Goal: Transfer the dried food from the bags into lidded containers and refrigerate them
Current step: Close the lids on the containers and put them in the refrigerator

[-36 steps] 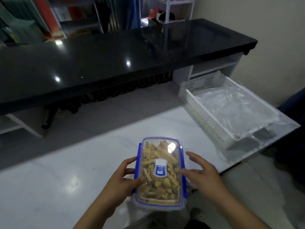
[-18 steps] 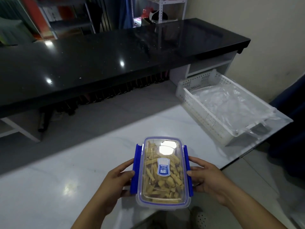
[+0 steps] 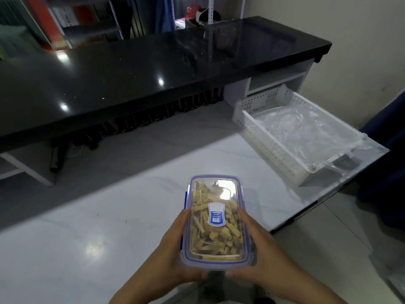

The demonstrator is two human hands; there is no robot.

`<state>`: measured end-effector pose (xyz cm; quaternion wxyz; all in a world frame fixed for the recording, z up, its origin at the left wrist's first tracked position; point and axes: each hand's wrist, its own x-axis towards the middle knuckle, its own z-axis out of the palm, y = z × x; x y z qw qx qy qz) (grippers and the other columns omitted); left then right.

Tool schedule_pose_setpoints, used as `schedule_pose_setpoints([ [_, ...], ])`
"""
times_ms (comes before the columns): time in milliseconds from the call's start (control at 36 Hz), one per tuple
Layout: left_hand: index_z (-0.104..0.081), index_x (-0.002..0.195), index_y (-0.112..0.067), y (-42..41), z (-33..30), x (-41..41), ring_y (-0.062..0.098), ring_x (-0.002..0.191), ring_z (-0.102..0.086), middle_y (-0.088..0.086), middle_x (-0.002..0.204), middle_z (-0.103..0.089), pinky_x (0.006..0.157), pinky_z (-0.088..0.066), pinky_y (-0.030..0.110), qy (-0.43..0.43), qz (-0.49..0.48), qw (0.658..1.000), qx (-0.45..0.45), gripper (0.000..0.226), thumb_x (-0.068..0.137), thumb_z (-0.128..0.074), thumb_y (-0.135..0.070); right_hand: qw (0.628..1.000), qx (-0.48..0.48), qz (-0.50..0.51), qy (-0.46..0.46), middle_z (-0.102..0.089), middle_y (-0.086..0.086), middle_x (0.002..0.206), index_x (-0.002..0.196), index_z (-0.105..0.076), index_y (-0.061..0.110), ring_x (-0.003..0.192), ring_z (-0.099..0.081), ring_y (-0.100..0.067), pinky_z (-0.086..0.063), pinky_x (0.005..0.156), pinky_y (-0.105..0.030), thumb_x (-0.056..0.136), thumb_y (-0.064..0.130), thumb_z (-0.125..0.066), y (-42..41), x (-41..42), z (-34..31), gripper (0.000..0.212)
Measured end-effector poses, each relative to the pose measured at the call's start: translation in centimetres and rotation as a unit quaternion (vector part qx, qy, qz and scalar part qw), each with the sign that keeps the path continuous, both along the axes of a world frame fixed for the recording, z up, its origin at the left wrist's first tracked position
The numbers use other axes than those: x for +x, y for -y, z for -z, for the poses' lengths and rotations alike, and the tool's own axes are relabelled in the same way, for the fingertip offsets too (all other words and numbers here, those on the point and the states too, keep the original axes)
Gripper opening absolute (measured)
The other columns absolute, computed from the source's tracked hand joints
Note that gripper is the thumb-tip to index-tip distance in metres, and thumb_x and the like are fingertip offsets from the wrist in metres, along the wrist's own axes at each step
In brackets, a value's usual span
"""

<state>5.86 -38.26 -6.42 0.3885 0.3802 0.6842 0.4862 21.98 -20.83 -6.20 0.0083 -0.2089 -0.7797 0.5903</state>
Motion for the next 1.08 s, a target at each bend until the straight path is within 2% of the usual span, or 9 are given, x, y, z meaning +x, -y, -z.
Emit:
schedule_pose_setpoints([
  [139,-0.027,0.122,-0.085,-0.1,-0.8,0.2,-0.031,0.118,-0.040,-0.060,0.125,-0.037,0.077,-0.039,-0.006,-0.005,-0.025,1.000,-0.004,0.090,0.062,-0.088,-0.058,0.993,0.103,0.001,0.053,-0.025,0.024,0.159,0.152,-0.002,0.055,0.146,-0.029,-0.007,-0.039,0.113,-0.047,0.056,0.051,-0.090,0.3,0.0,0.7,0.130],
  [250,-0.036,0.129,-0.049,0.1,0.0,0.2,-0.033,0.111,-0.044,-0.063,0.116,-0.043,0.095,-0.046,0.006,0.005,-0.046,0.999,-0.021,0.076,0.080,-0.085,-0.018,0.980,0.189,-0.011,0.065,-0.013,0.034,0.157,0.151,0.001,0.054,0.149,-0.013,-0.001,-0.023,0.121,-0.045,0.060,0.073,-0.076,0.1,0.1,0.6,0.120],
  [444,-0.026,0.121,-0.086,0.0,-1.2,0.3,-0.038,0.112,-0.035,-0.066,0.121,-0.032,0.072,-0.036,-0.009,0.011,-0.039,0.999,0.003,0.093,0.053,-0.086,-0.067,0.987,0.154,0.017,0.032,-0.008,0.066,0.128,0.125,-0.004,0.086,0.130,-0.012,0.031,-0.027,0.105,-0.006,0.050,0.080,-0.072,0.0,0.1,-0.3,0.102],
  [528,-0.021,0.118,-0.089,0.2,-0.4,0.2,-0.036,0.116,-0.035,-0.063,0.125,-0.032,0.074,-0.037,-0.009,0.010,-0.046,0.999,-0.002,0.093,0.055,-0.086,-0.068,0.989,0.147,0.017,0.029,-0.012,0.065,0.130,0.132,-0.013,0.077,0.127,-0.017,0.033,-0.024,0.094,0.007,0.043,0.096,-0.061,0.2,-0.3,-0.5,0.103],
  [611,-0.021,0.128,-0.083,1.2,1.4,0.0,-0.029,0.120,-0.039,-0.056,0.131,-0.037,0.078,-0.041,-0.004,0.001,-0.084,0.996,-0.031,0.097,0.059,-0.087,-0.066,0.990,0.135,0.035,0.026,-0.022,0.060,0.133,0.138,-0.023,0.061,0.128,-0.023,0.030,-0.027,0.100,0.001,0.047,0.087,-0.072,0.2,0.0,0.0,0.108],
  [694,-0.033,0.141,-0.062,1.7,2.7,0.0,-0.014,0.124,-0.049,-0.031,0.142,-0.049,0.089,-0.046,0.005,-0.012,-0.125,0.991,-0.042,0.075,0.077,-0.072,-0.059,0.989,0.115,0.089,0.014,-0.035,0.062,0.121,0.128,-0.040,0.064,0.121,-0.032,0.031,-0.030,0.089,0.007,0.069,0.053,-0.085,0.5,0.3,0.8,0.074],
  [806,-0.043,0.137,-0.052,1.1,2.9,0.2,0.004,0.123,-0.056,-0.020,0.142,-0.049,0.079,-0.055,0.013,0.047,-0.173,0.982,-0.054,0.067,0.075,-0.069,-0.048,0.981,-0.004,0.191,-0.022,-0.065,0.033,0.118,0.109,-0.063,0.065,0.115,-0.058,0.008,-0.049,0.082,-0.008,0.089,0.005,-0.071,0.5,-0.3,2.4,0.063],
  [972,-0.033,0.147,-0.044,0.4,2.6,-0.8,0.019,0.114,-0.060,-0.007,0.137,-0.045,0.086,-0.058,0.036,0.190,-0.232,0.949,-0.102,0.093,0.075,-0.086,-0.019,0.911,-0.263,0.308,0.075,-0.053,-0.005,0.135,0.141,-0.045,0.040,0.113,-0.063,-0.031,-0.062,0.075,-0.052,0.081,0.004,-0.079,-1.0,-1.9,3.6,0.078],
  [1083,-0.051,0.138,-0.027,-0.1,2.4,-1.7,0.023,0.100,-0.073,0.002,0.114,-0.073,0.076,-0.064,0.038,0.222,-0.235,0.939,-0.119,0.073,0.074,-0.086,-0.019,0.898,-0.312,0.289,0.110,-0.076,-0.012,0.104,0.123,-0.059,0.019,0.083,-0.076,-0.030,-0.059,0.059,-0.039,0.065,0.021,-0.086,-2.2,-1.8,3.0,0.064],
])
